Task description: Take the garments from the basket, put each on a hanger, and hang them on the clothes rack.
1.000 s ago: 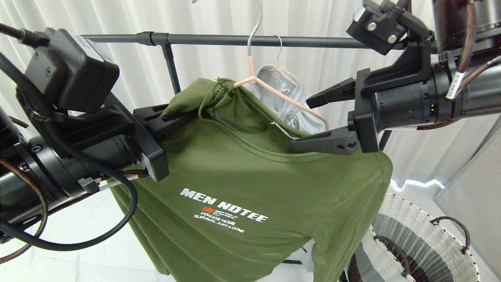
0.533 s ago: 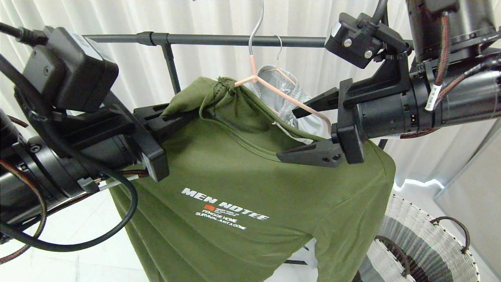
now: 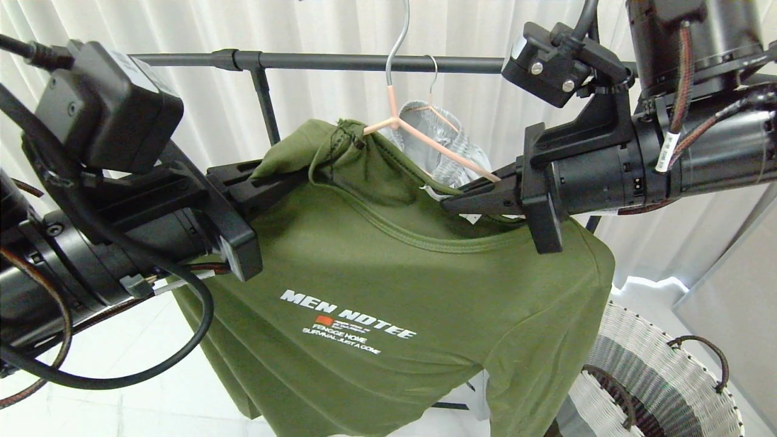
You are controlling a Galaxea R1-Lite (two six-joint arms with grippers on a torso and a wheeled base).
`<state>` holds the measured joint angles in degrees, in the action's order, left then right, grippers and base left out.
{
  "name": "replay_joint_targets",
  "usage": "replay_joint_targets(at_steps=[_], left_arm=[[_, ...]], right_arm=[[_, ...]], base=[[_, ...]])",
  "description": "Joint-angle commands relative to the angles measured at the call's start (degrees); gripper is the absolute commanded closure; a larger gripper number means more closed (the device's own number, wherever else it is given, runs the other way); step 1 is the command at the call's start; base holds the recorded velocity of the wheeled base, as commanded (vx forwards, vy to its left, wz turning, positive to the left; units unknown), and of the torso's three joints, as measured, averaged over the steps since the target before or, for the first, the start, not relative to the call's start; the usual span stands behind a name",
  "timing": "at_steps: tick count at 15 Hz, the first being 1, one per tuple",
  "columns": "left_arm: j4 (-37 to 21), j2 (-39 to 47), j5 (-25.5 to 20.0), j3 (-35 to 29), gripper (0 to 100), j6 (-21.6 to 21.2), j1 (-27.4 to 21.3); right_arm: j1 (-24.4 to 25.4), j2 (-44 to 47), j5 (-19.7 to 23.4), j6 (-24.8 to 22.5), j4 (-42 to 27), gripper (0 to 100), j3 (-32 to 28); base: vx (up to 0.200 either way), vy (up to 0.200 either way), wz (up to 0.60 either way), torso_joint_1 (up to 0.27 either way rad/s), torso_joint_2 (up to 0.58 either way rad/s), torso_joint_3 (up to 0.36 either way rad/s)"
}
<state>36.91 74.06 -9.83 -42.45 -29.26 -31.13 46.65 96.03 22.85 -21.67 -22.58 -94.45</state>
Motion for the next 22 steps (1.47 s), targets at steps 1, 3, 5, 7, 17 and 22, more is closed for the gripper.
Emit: replay_joint_targets(at_steps=[1,3,5,7,17,22], left_arm=[[0.0,0.12,-0.02,0.17,100,-0.1,0.02],[0.0,0.03,0.07,0.26,100,-0.54,0.11],[0.0,0.12,0.07,0.26,0,-0.45,0.02],[0.0,0.03,0.07,0.79,0,-0.1,0.2],[0.0,-6.03,-0.02,12.83,0,0.78,4.33],[-0.09,-6.38,-0.28,19.33,0,4.21,19.27]], right_arm=[[0.02,0.04,0.01,-0.03,0.08,100,-0.03],[0.02,0.04,-0.08,-0.12,0.25,100,-0.03],[0.02,-0.05,-0.08,-0.12,0.34,100,-0.12],[-0.16,-0.22,-0.08,-0.91,0.34,100,-0.21],[-3.59,-1.98,0.36,-5.48,0.34,100,0.15],[-3.59,-4.53,1.76,-7.94,0.08,100,1.29]], base=[[0.0,0.0,0.0,0.0,0.0,0.0],[0.0,0.0,0.0,0.0,0.0,0.0],[0.0,0.0,0.0,0.0,0.0,0.0],[0.0,0.0,0.0,0.0,0.0,0.0],[0.0,0.0,0.0,0.0,0.0,0.0],[0.0,0.0,0.0,0.0,0.0,0.0]])
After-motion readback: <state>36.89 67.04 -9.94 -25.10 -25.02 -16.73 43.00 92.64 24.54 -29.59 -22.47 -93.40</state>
